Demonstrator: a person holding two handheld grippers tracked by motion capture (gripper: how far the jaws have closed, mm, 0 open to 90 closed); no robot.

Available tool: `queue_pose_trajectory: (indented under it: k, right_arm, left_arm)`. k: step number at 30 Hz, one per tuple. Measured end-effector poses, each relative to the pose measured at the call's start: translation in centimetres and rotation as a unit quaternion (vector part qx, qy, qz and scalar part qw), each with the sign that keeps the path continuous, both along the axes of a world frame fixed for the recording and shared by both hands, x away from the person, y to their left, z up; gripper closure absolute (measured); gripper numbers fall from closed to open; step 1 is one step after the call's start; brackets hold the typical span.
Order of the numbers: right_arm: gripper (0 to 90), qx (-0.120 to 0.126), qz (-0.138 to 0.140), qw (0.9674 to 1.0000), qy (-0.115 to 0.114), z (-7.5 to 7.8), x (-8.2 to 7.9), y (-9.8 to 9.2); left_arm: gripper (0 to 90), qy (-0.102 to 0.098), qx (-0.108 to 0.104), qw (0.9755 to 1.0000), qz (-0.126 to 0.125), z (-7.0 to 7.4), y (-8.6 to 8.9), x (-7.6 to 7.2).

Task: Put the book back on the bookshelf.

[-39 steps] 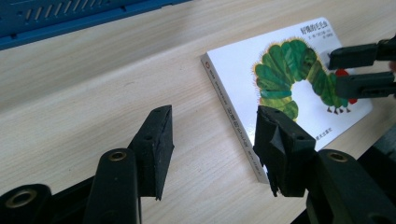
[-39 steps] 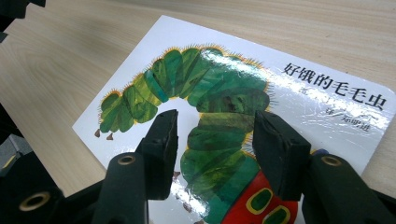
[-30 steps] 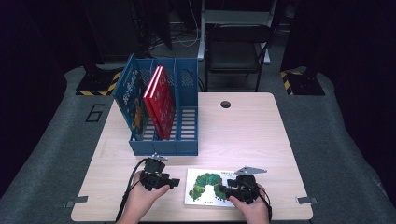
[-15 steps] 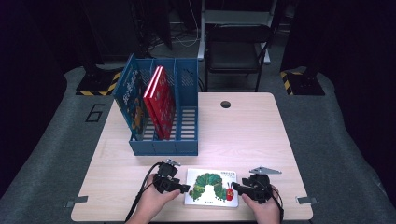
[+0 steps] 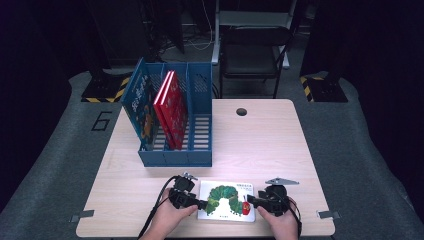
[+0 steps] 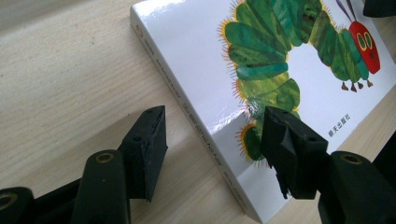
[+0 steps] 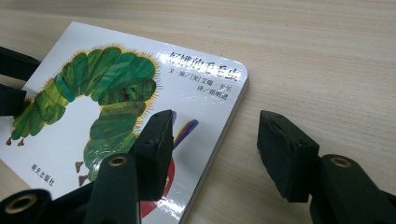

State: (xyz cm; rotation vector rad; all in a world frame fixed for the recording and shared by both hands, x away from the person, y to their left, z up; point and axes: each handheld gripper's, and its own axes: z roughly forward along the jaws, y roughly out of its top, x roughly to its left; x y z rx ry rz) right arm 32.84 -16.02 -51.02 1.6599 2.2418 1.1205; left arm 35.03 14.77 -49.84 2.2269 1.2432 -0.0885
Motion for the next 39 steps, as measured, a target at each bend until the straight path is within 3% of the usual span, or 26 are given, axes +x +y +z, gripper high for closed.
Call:
queue_pose_trajectory:
  k: [5,12,15,18,22,26,28,31,38,39]
  right_arm:
    - [44.6,0.001,0.005,1.0000,0.001,-0.2,0.4,0.2]
    - [43.4,0.005,-0.001,1.0000,0.008,-0.2,0.7,0.6]
    - [43.3,0.010,0.009,0.9998,0.013,-0.1,1.0,1.2]
    - [40.4,-0.005,0.015,0.9999,0.004,-0.1,1.1,1.7]
    - [41.1,0.000,0.011,0.9999,0.009,-0.1,1.2,1.7]
    - [40.4,0.002,0.012,0.9999,0.007,-0.1,1.5,1.6]
    - [38.2,0.008,0.007,0.9998,0.017,-0.1,1.6,1.7]
    - [38.5,0.016,0.007,0.9992,0.036,0.1,2.2,1.5]
    - [38.7,0.018,0.010,0.9987,0.047,0.2,3.1,1.2]
    - [38.7,0.018,0.007,0.9987,0.046,0.2,3.1,1.3]
  left_arm:
    - [39.5,0.003,-0.003,0.9999,-0.009,0.0,-0.4,0.2]
    - [38.9,0.005,-0.004,1.0000,-0.003,0.0,-0.8,0.7]
    - [38.4,0.008,-0.009,0.9999,-0.001,0.0,-0.7,1.0]
    - [38.4,0.015,-0.011,0.9998,0.001,0.0,-0.6,1.2]
    - [38.4,0.018,-0.022,0.9995,0.010,-0.1,-0.6,1.4]
    - [38.4,0.024,-0.021,0.9995,0.002,0.0,-0.4,1.5]
    - [38.4,0.023,-0.028,0.9992,0.014,-0.1,-0.5,1.6]
    - [37.3,0.024,-0.019,0.9995,0.009,0.0,-0.5,1.7]
    - [36.8,0.039,-0.022,0.9990,0.006,0.0,-0.4,2.3]
    - [36.8,0.037,-0.026,0.9989,0.015,0.0,-0.4,2.3]
